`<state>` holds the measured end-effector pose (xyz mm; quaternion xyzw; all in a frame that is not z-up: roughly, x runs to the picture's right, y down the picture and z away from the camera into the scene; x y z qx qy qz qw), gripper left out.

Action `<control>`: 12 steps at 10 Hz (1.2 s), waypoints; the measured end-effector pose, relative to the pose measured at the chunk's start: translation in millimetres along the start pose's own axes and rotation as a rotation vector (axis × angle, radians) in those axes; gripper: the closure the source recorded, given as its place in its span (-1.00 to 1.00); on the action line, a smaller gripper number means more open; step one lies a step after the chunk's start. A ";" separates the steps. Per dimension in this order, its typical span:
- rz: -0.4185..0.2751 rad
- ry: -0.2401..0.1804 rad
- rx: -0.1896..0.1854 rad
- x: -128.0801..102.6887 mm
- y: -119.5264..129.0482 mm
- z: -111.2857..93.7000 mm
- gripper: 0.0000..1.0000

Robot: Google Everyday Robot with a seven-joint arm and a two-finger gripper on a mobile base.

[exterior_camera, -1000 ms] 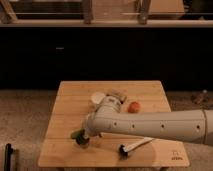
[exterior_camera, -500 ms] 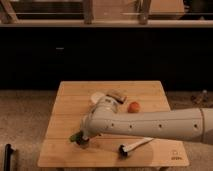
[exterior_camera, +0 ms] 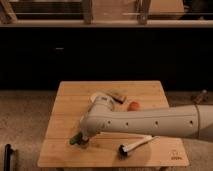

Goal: Place pepper in metal cup

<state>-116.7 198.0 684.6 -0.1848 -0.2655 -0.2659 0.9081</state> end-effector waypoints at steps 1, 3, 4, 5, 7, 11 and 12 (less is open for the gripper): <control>-0.025 0.005 -0.019 -1.3 -1.2 0.8 1.00; -0.063 0.013 -0.055 -4.0 -3.0 3.9 1.00; -0.087 0.017 -0.077 -6.5 -4.6 6.4 1.00; -0.099 0.019 -0.091 -7.0 -4.7 8.5 1.00; -0.127 0.018 -0.120 -8.4 -5.0 11.9 1.00; -0.177 -0.014 -0.173 -8.7 1.0 13.8 1.00; -0.185 -0.018 -0.181 -8.9 2.6 13.7 1.00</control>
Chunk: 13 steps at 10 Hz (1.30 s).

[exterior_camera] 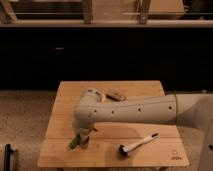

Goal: Place pepper in metal cup

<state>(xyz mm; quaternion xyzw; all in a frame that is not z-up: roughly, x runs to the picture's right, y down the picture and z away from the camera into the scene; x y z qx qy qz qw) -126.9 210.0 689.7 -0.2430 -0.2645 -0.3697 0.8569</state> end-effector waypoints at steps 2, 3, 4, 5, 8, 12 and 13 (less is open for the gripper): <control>-0.014 -0.018 -0.006 -0.7 0.9 1.0 1.00; -0.017 -0.029 -0.004 -0.2 0.6 1.0 1.00; -0.019 -0.049 0.000 1.9 0.4 1.4 1.00; -0.016 -0.052 0.003 2.8 -0.5 0.6 0.90; -0.005 -0.056 0.009 6.5 -4.6 -1.2 0.31; -0.004 -0.070 0.002 8.6 -8.4 -0.1 -0.47; -0.006 -0.074 -0.001 8.0 -9.4 1.2 -0.58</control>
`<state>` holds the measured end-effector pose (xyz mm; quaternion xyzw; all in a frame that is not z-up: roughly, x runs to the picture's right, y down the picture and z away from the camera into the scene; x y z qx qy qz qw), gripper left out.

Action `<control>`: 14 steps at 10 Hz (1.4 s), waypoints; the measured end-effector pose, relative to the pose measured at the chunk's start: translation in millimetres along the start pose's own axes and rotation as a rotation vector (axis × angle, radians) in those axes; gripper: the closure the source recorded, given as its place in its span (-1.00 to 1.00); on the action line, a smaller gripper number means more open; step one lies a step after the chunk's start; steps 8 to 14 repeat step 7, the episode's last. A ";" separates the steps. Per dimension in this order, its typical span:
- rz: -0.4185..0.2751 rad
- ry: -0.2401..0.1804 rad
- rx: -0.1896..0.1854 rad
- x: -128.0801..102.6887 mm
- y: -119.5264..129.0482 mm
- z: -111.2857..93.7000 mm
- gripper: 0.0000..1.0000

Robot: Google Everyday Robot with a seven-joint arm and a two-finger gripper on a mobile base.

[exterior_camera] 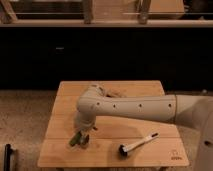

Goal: Place pepper in metal cup

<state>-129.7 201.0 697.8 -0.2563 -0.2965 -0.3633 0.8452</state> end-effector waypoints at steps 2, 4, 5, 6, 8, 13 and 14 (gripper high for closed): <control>0.000 -0.007 -0.003 -0.1 -0.8 2.5 -0.60; 0.003 -0.010 -0.002 -0.2 -1.1 3.4 -0.60; 0.006 -0.009 -0.001 0.1 -0.9 3.4 -0.60; 0.009 -0.007 0.002 0.2 -1.0 2.5 -0.60; 0.015 -0.008 0.007 0.6 -0.8 2.2 -0.60; 0.015 -0.008 0.007 0.6 -0.8 2.2 -0.60; 0.015 -0.008 0.007 0.6 -0.8 2.2 -0.60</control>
